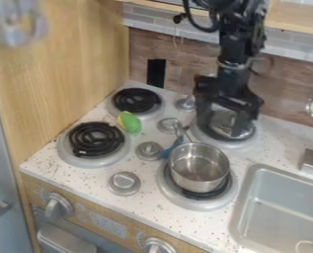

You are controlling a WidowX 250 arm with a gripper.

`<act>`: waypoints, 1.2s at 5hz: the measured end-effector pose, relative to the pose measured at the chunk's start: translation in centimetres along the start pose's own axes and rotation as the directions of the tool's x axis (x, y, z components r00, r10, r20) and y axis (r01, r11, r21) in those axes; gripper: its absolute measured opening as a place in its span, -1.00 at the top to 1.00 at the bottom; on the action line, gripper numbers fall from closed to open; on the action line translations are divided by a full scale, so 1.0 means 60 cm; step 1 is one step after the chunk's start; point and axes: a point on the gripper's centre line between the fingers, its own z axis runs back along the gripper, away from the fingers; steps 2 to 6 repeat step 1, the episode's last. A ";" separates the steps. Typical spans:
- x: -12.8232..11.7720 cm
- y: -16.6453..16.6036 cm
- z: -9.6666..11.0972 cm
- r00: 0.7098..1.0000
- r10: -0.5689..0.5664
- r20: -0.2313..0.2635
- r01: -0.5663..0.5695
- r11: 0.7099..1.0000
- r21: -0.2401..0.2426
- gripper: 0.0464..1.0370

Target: Switch pot to right burner

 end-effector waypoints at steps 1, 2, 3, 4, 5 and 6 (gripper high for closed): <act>-0.004 0.012 0.008 0.999 0.037 -0.035 -0.038 0.999 -0.018 -0.92; -0.004 0.012 0.008 0.999 0.037 -0.035 -0.038 0.999 -0.018 -0.92; -0.004 0.012 0.008 0.999 0.037 -0.035 -0.038 0.999 -0.018 -0.92; -0.004 0.012 0.008 0.999 0.037 -0.035 -0.038 0.999 -0.018 -0.92; -0.004 0.012 0.008 0.999 0.037 -0.035 -0.038 0.999 -0.018 -0.92; -0.004 0.012 0.008 0.999 0.037 -0.035 -0.038 0.999 -0.018 -0.92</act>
